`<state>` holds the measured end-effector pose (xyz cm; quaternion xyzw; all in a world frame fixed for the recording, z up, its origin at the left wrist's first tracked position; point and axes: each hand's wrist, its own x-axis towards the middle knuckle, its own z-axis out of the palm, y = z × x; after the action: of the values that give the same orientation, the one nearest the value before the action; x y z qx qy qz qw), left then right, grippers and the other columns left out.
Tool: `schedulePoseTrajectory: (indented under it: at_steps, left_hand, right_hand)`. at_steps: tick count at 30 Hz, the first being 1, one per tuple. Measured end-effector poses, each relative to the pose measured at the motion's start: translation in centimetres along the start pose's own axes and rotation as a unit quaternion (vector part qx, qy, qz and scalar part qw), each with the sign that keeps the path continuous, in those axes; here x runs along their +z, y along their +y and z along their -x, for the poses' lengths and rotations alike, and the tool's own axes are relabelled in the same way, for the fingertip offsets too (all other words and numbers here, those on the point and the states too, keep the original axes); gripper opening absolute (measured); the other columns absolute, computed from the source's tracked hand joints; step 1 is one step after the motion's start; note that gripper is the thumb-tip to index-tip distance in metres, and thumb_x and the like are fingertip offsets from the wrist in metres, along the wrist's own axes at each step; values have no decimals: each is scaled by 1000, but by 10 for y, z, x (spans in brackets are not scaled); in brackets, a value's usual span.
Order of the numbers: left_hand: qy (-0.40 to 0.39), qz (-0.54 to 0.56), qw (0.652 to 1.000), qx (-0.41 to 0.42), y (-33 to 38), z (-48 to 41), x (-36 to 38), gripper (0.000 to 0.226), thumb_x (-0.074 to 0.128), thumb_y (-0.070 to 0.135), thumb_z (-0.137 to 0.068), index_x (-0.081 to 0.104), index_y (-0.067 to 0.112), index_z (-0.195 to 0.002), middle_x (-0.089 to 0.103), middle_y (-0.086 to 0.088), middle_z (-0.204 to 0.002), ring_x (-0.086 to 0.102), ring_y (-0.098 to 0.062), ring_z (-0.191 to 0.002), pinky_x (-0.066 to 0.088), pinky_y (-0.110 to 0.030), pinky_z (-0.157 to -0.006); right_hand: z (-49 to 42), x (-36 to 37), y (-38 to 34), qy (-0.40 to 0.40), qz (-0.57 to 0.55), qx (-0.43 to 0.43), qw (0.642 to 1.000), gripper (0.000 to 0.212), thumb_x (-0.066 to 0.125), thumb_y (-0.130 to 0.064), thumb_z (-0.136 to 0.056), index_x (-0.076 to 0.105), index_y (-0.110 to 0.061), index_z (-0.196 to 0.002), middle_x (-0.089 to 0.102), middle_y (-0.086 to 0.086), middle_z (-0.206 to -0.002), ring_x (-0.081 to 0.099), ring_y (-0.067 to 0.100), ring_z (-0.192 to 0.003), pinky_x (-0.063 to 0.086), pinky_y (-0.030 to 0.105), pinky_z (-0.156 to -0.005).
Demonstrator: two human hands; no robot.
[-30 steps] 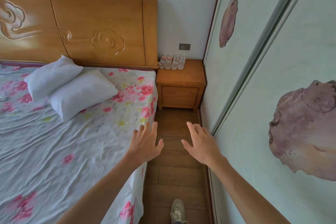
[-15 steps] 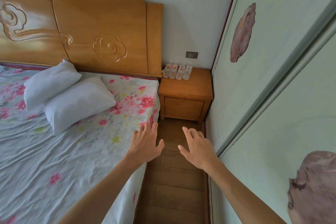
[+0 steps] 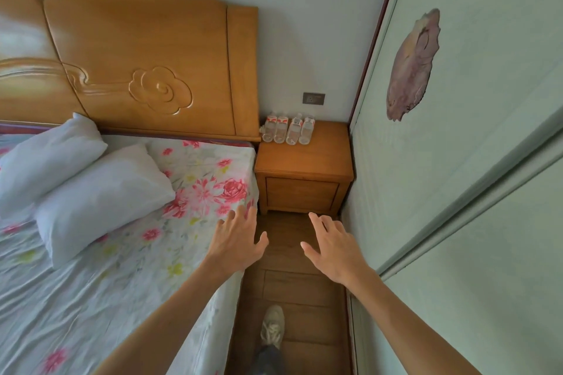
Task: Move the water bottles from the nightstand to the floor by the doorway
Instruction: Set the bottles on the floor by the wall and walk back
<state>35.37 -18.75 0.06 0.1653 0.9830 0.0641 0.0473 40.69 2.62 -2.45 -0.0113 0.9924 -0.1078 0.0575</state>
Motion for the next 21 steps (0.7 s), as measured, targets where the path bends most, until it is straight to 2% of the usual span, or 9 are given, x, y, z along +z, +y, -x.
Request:
schedulePoseTrajectory:
  at_steps: [5, 8, 12, 17, 21]
  left_hand:
    - [-4, 21, 1000, 22, -9, -74, -3, 59, 44, 51, -93, 35, 18, -141, 47, -5, -135, 53, -20, -115, 50, -31, -90]
    - [-13, 43, 999, 27, -14, -113, -9, 60, 45, 49, -94, 35, 15, -142, 46, -7, -136, 52, -22, -118, 50, -32, -94]
    - [-20, 27, 999, 39, -22, -163, -16, 59, 42, 52, -94, 35, 15, -141, 46, -6, -134, 52, -23, -115, 51, -32, -91]
    - [-29, 22, 998, 43, -29, -213, -21, 63, 40, 53, -95, 31, 17, -145, 40, -8, -144, 48, -25, -125, 49, -36, -96]
    - [-31, 19, 998, 46, -29, -245, -23, 61, 41, 53, -95, 31, 17, -144, 39, -7, -144, 46, -24, -125, 48, -37, -97]
  right_hand:
    - [-59, -12, 17, -9, 12, 29, 999, 71, 34, -59, -96, 13, -24, -153, 33, 1, -152, 39, 22, -135, 46, 37, -102]
    - [-96, -20, 23, -13, 15, 39, 999, 72, 34, -59, -96, 12, -23, -153, 33, 2, -152, 40, 22, -134, 46, 38, -102]
    - [-140, -30, 26, -3, 17, 48, 999, 71, 34, -58, -96, 13, -22, -153, 35, 1, -149, 41, 20, -132, 47, 36, -100]
    - [-180, -37, 32, 7, 13, 66, 998, 71, 35, -59, -96, 15, -22, -153, 37, 0, -147, 43, 20, -130, 46, 35, -99]
    - [-206, -42, 40, 16, 15, 68, 997, 70, 35, -59, -96, 17, -21, -152, 41, 1, -144, 46, 20, -126, 48, 34, -95]
